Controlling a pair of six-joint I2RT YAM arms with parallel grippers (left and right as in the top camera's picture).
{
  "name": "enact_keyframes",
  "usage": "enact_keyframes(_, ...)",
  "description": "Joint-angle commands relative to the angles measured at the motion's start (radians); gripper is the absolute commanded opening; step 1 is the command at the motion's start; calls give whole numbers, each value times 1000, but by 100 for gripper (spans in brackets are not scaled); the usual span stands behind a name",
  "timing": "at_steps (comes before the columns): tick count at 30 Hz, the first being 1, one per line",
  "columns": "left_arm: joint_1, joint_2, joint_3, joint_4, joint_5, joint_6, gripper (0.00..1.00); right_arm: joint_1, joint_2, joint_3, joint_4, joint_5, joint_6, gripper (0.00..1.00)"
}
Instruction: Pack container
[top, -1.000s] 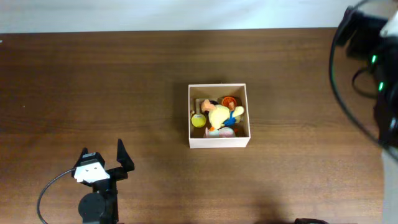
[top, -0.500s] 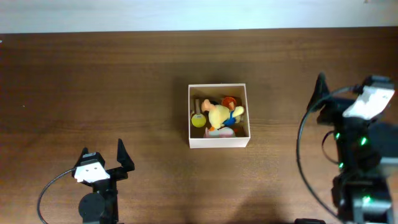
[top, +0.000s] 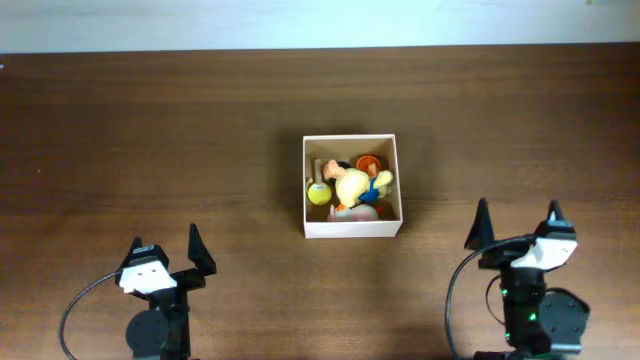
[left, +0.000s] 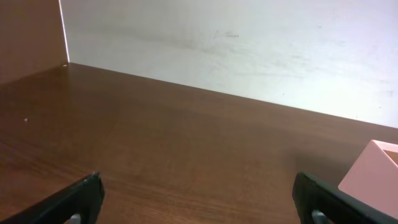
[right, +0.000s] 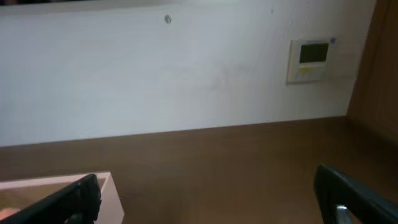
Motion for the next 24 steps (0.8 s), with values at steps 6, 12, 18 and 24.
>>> enact_keyframes(6,7,-8,-2,-6,10,16,99,5,-170,-103,-67,-17,-7,99)
enact_keyframes(12,7,-8,-1,-6,10,16,99,5,-193,-125,-145,-16,-8,99)
enact_keyframes(18,7,-8,-1,-6,10,16,99,6,-207,-188,-154,-22,-9,99)
enact_keyframes(24,7,-8,-2,-6,10,16,99,6,-207,-188,-154,-24,-11,99)
